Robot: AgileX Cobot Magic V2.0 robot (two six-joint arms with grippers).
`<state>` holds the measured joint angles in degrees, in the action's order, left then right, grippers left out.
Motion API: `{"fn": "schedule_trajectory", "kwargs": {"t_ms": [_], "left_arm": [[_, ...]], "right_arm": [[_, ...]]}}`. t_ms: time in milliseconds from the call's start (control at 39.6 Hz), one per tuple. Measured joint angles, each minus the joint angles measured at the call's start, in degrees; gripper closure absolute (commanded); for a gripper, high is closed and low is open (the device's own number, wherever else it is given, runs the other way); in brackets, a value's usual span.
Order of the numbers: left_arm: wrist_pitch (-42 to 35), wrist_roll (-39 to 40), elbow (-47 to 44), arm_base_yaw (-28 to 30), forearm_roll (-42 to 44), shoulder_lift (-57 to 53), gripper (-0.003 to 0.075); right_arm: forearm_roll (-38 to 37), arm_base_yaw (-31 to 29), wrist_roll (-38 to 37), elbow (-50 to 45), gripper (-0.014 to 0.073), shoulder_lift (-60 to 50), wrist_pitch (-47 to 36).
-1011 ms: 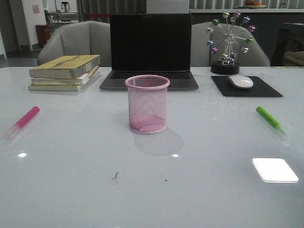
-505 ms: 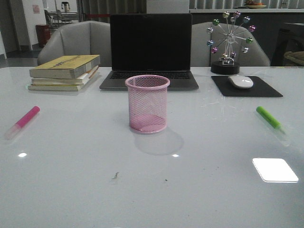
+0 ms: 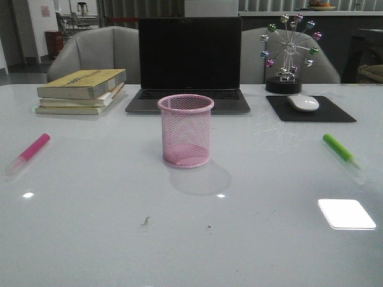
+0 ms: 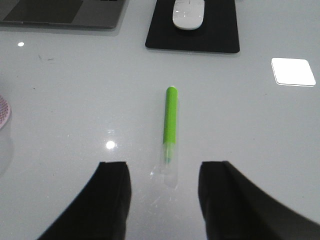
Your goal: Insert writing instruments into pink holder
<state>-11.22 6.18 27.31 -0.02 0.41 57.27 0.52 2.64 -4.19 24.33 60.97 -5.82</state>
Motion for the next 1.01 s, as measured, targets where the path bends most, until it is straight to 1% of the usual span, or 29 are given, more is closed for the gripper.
{"fn": "schedule_trajectory", "kwargs": {"t_ms": [328,430,531,657,884,1011], "left_arm": [[0.00,0.13,0.00,0.00,0.00,0.75,0.0168],[0.00,0.13,0.00,0.00,0.00,1.92,0.0168],[0.00,0.13,0.00,0.00,0.00,3.29,0.0168],[-0.41,0.13,0.00,0.00,0.00,3.62,0.0168],[-4.84,0.17,0.00,0.00,0.00,3.62,0.0168],[-5.51,0.17,0.00,0.00,0.00,3.62,0.0168]], "right_arm": [[0.13,0.00,0.00,0.00,0.0149,0.00,-4.73],[0.13,0.00,0.00,0.79,0.0149,0.51,-4.48],[0.13,0.00,0.00,5.16,0.0149,3.47,-0.82],[0.13,0.00,0.00,13.69,0.0149,9.78,4.83],[0.25,-1.35,0.00,29.63,0.0149,25.91,16.35],[0.91,-2.66,0.00,37.73,0.0149,33.86,23.13]]}}
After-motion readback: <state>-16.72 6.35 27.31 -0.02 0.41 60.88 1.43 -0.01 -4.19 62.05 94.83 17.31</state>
